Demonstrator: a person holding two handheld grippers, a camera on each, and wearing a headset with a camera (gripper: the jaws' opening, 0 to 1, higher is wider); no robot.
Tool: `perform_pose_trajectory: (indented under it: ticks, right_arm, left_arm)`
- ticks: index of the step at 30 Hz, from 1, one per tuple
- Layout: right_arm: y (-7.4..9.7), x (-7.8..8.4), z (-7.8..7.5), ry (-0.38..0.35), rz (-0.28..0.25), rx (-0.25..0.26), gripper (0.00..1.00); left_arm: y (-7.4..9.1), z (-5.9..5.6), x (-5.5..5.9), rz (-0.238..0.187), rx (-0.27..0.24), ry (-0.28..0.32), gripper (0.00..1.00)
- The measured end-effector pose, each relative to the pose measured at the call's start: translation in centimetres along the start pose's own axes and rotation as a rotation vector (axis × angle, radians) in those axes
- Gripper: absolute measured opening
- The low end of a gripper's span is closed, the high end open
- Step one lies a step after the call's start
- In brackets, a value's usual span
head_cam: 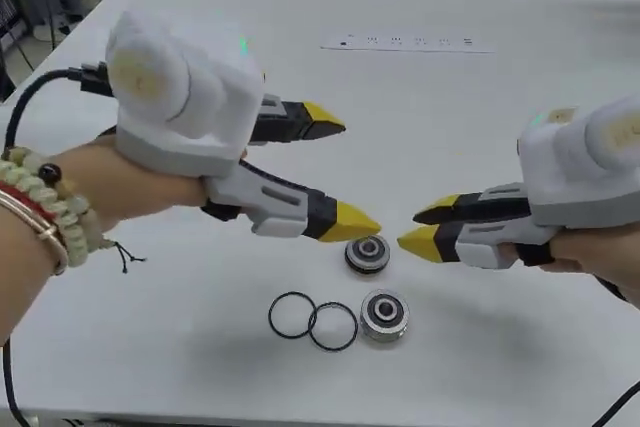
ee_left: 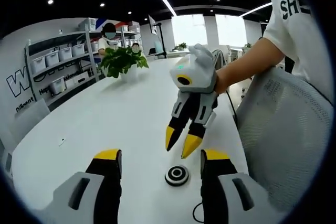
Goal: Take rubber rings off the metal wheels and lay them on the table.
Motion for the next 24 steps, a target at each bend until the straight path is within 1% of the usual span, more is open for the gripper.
perform_pose_trajectory:
  ticks: [2, 4, 7, 8, 12, 15, 19, 24]
  right_arm:
    - [-0.2, 0.3, 0.3, 0.013, 0.016, -0.014, 0.20]
    - [-0.5, 0.6, 0.6, 0.027, 0.029, -0.024, 0.20]
    - [-0.7, 0.8, 0.7, 0.033, 0.033, -0.027, 0.20]
    - [-0.7, 0.8, 0.7, 0.035, 0.034, -0.027, 0.20]
    - [-0.9, 0.8, 0.8, 0.045, 0.030, -0.022, 0.20]
    - [-1.3, 0.8, 0.9, 0.060, 0.032, -0.017, 0.20]
    - [-1.4, 0.8, 1.0, 0.076, 0.038, -0.017, 0.22]
    - [-1.5, 0.8, 1.0, 0.073, 0.035, -0.013, 0.22]
  left_arm:
    - [-0.3, 0.2, 0.7, -0.002, -0.022, 0.011, 0.56]
    - [-0.7, 0.1, 1.7, 0.002, -0.026, 0.013, 0.55]
    - [-1.1, -0.2, 2.8, 0.013, -0.017, 0.032, 0.50]
    - [-1.2, -0.2, 3.0, 0.015, -0.016, 0.033, 0.48]
    - [-1.8, -0.4, 4.2, 0.035, -0.017, 0.052, 0.44]
    - [-2.3, -0.6, 5.0, 0.046, -0.010, 0.070, 0.38]
    - [-2.7, -0.7, 5.4, 0.048, -0.010, 0.086, 0.32]
    - [-3.1, -0.8, 5.8, 0.059, -0.015, 0.092, 0.22]
Point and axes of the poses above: the centre of the closed fingertips' face, and the gripper's own axes: y roughly backward along the fingers, z roughly to its left, x roughly out of its underside, the point moved 5 cm from there along y, roughly backward along the fingers, and after that the axes turned 7 degrees about y, right-handed, at the moved point
